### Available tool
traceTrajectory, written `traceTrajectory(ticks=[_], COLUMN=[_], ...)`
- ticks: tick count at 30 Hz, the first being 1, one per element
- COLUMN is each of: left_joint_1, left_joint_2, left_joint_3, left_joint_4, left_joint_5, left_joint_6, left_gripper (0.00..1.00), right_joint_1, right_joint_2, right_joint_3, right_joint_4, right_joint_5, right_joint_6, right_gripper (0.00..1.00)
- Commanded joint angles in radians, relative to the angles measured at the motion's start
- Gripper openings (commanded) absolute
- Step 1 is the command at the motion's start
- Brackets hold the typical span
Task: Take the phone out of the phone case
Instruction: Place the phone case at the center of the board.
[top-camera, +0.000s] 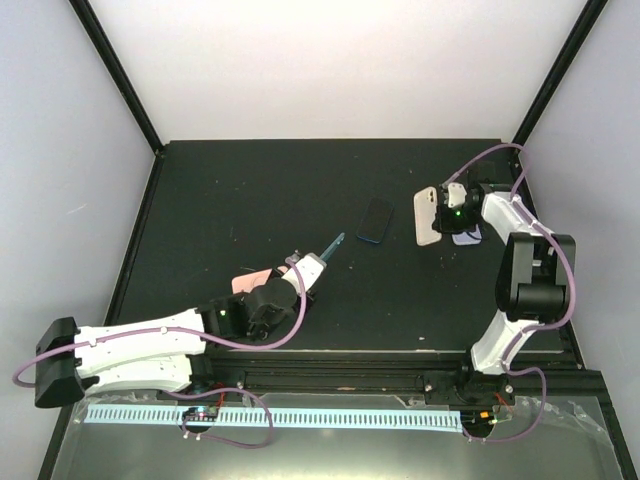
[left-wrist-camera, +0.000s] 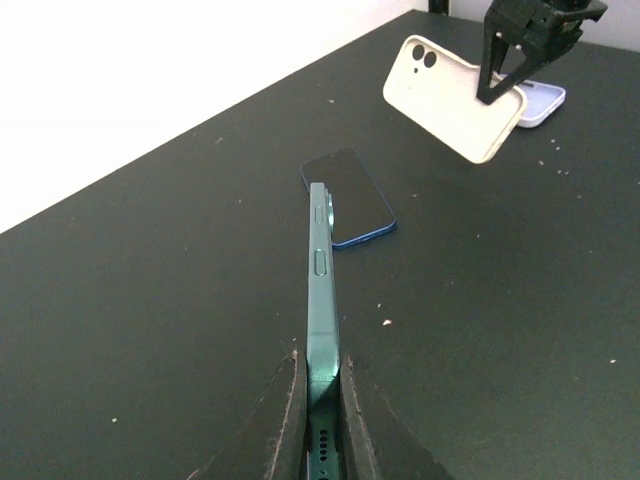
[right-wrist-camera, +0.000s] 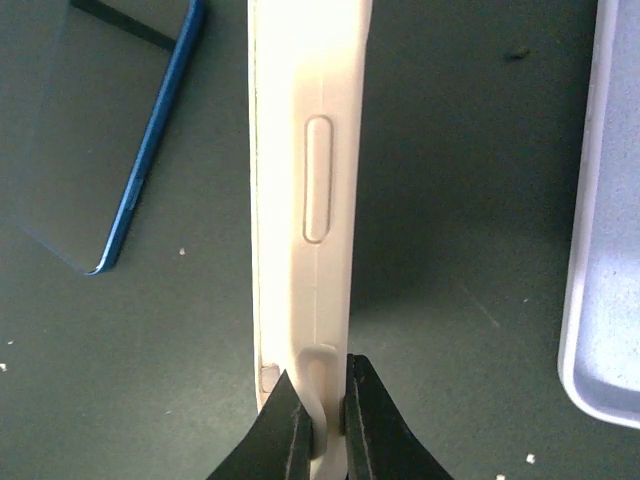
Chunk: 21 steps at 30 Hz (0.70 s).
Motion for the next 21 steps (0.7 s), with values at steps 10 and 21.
traceTrajectory(ticks=[10,21], left_joint_1=[0.020,0.072], left_joint_2=[0.004,0.159], left_joint_3=[-0.004,-0.027], left_joint_4=[0.016,0.146], left_joint_5=[-0.057,-0.077], left_joint_6=[-0.063,0.014], left_gripper=[0.01,0.02], right_joint_1=[-0.057,-0.069], right_joint_2=[0.203,0.094], right_joint_3=[0.147,0.148], right_joint_4=[-0.030,-0.064], right_joint_5=[0.048,0.130], right_joint_6=[-0.093,-0.181], right_gripper=[0.05,0.46])
